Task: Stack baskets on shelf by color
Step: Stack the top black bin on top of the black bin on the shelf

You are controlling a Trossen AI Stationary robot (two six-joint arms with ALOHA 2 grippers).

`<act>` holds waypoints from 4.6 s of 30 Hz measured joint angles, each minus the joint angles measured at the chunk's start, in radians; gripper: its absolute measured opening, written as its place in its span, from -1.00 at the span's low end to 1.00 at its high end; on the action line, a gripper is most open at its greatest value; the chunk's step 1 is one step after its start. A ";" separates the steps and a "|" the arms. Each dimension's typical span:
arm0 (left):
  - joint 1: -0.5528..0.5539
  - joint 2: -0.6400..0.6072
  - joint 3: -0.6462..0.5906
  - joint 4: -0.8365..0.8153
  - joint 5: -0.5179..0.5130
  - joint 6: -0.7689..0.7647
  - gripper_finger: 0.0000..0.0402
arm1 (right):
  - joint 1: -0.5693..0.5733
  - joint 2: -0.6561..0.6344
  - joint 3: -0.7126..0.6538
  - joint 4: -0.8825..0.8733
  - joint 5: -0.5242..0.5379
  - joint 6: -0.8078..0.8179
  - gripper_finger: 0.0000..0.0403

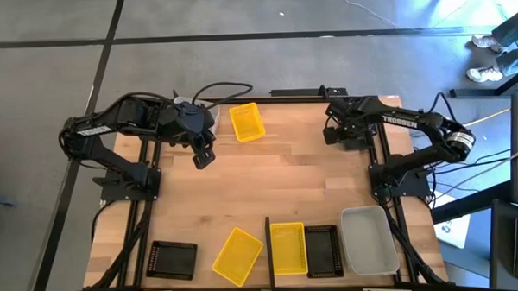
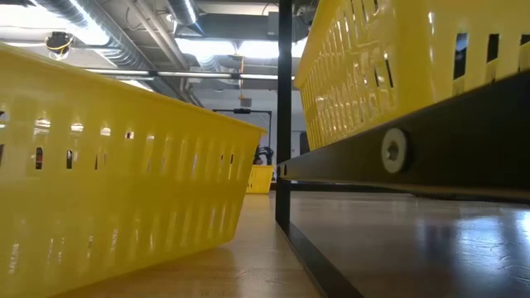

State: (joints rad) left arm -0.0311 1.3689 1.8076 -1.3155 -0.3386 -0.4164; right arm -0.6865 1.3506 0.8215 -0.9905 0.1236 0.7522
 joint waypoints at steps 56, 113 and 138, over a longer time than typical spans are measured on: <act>0.000 0.000 0.000 0.000 0.000 0.313 -0.76 | 0.889 0.042 0.699 -0.419 -0.072 0.832 -0.99; 0.000 0.000 0.000 -0.027 0.000 0.455 -0.76 | 1.373 0.516 1.039 -0.260 -0.072 1.442 -0.76; 0.000 0.000 0.000 -0.038 0.000 0.455 -0.76 | 1.363 0.514 1.136 -0.375 -0.053 1.310 -0.77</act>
State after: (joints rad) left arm -0.0312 1.3685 1.8076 -1.3533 -0.3382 0.0383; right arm 0.6768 1.8645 1.9572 -1.3653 0.0711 2.0621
